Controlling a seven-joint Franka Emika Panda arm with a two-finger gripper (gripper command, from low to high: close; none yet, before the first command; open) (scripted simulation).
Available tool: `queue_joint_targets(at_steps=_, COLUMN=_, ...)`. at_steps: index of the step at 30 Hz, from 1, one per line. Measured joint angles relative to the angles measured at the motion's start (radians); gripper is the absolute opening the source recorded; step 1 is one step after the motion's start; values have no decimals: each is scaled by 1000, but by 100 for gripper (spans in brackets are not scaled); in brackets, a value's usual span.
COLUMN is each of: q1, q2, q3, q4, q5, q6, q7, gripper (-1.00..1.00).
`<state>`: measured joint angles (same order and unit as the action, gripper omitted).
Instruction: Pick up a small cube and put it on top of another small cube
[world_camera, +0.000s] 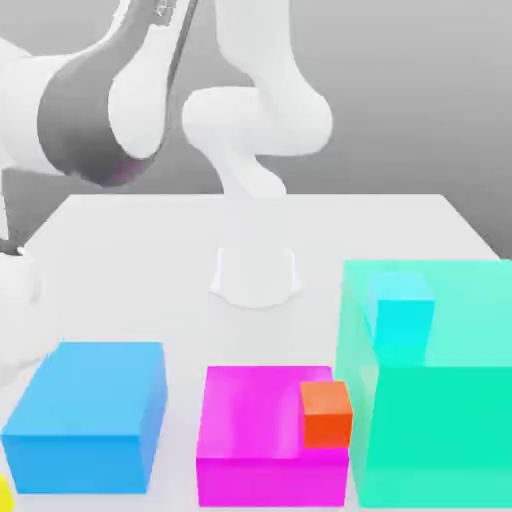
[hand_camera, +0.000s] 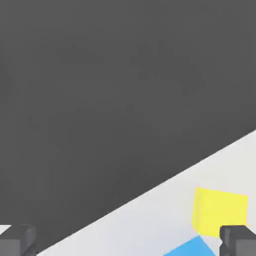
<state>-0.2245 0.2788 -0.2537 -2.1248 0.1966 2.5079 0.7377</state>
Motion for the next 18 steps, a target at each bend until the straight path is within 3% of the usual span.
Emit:
queue_joint_targets(at_steps=9, q1=-103, q2=326, q3=24, q4=63, q5=76, q6=132, q7=-39, gripper=0)
queue_joint_targets(at_steps=10, q1=-109, q2=345, q3=31, q4=68, q5=82, q6=146, q7=-43, gripper=-100)
queue_joint_targets(at_steps=18, q1=-100, q2=316, q3=19, q4=61, q5=74, q6=123, q7=-37, gripper=-100)
